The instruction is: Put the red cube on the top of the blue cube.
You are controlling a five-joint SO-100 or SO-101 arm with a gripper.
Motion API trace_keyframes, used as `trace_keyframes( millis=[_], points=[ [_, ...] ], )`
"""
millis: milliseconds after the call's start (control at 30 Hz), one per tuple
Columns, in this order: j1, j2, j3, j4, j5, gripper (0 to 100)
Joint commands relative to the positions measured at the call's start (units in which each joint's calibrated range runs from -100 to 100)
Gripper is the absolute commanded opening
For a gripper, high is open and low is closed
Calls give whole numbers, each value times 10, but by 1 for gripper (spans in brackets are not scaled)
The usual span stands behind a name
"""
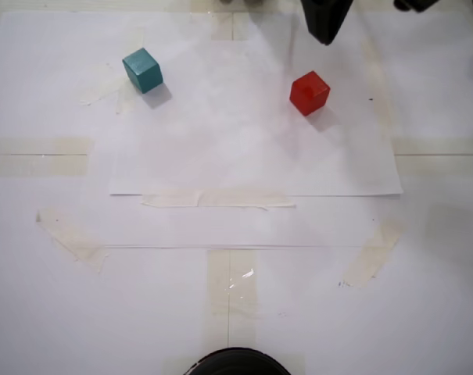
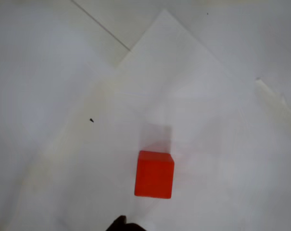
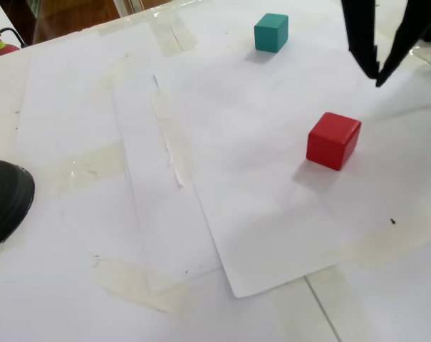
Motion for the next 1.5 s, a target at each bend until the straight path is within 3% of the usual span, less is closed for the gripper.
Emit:
trace_keyframes(
  millis=[0, 633, 933, 1467],
  points=[
    [10, 0, -9, -20, 4, 1],
    [-10, 22, 86, -121, -38, 29],
    [-35, 75, 85, -148, -46, 33],
    [-38, 111, 115, -202, -44, 31]
  ],
)
